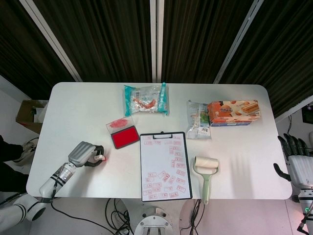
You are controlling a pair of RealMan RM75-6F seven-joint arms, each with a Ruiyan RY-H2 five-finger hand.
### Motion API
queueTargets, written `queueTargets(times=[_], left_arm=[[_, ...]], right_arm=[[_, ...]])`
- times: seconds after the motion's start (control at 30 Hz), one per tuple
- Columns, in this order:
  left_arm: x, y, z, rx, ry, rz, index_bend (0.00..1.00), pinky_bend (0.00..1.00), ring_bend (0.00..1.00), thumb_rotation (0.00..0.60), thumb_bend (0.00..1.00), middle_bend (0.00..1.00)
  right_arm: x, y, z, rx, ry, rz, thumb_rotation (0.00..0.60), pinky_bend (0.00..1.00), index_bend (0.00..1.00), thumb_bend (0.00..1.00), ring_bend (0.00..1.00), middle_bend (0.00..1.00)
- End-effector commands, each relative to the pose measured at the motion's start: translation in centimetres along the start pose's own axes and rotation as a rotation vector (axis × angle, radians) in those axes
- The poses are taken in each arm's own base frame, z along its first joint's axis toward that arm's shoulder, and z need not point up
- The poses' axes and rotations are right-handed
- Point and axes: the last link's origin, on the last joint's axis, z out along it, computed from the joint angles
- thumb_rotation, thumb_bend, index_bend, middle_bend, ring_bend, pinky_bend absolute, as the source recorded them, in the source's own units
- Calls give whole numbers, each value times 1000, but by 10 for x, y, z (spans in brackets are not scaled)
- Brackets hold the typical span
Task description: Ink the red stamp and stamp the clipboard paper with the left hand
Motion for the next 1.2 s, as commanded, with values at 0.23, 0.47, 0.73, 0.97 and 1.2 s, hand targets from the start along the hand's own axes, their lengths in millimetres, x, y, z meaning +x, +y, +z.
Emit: queueTargets(times=[0.23,0.47,0.73,0.97,1.2], left_arm=[[-1,-1,0,-10,-1,14,424,1000,1000,600,408,506],[0,1,-2,-24,7,29,397,1000,1000,600,390,485],[1,3,-3,-40,16,26,395,1000,1000,600,384,482],[3,7,-5,-62,22,21,378,1000,1000,600,380,479],[3,12,-8,-82,25,26,369,1000,1000,600,375,479]], right_arm=[[0,1,-1,-7,-7,-5,600,0,0,229,0,0],[0,0,-1,-7,-10,-7,600,0,0,228,0,0],[0,0,-1,-8,-6,-6,600,0,0,230,0,0],[0,0,-1,-9,-7,-6,600,0,0,230,0,0],[0,0,0,-8,-7,-7,600,0,0,231,0,0]])
